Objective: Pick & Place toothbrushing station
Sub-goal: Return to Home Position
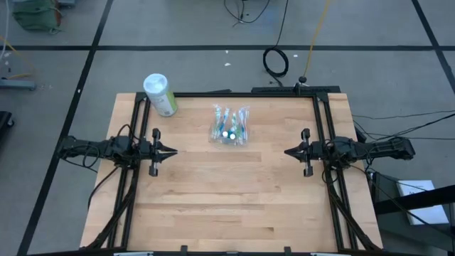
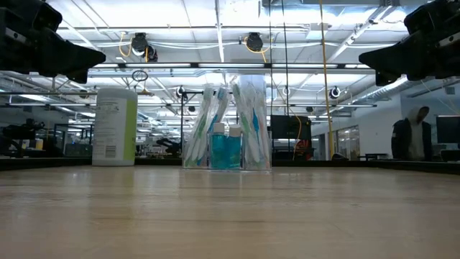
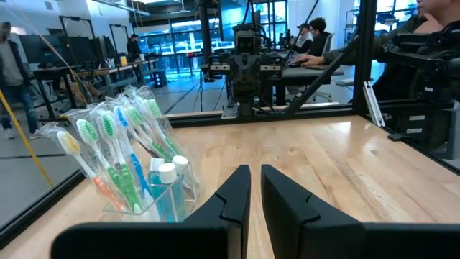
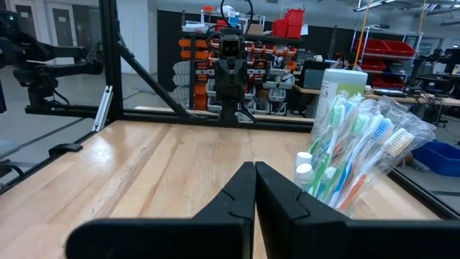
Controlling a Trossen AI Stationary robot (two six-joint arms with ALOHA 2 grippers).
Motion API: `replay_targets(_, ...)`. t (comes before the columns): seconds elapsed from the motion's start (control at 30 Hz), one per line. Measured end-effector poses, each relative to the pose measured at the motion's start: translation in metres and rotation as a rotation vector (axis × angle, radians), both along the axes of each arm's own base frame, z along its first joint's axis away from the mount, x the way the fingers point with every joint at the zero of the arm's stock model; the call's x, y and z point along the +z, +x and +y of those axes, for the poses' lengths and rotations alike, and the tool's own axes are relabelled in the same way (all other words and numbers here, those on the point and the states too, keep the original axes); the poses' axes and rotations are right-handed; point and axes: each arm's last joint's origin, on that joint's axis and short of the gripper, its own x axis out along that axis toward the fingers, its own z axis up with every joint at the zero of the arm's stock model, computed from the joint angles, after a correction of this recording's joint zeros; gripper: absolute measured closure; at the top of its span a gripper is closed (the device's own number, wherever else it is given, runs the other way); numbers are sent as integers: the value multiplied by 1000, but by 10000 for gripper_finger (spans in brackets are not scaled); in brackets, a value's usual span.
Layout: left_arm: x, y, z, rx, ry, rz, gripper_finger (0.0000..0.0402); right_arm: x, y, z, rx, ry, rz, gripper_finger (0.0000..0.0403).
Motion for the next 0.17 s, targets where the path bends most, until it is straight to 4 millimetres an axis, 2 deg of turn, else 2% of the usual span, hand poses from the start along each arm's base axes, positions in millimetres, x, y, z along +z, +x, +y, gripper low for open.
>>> replay_targets(0.17, 0, 0, 0, 0, 0, 0, 360, 0, 0, 0, 0, 0, 0, 401)
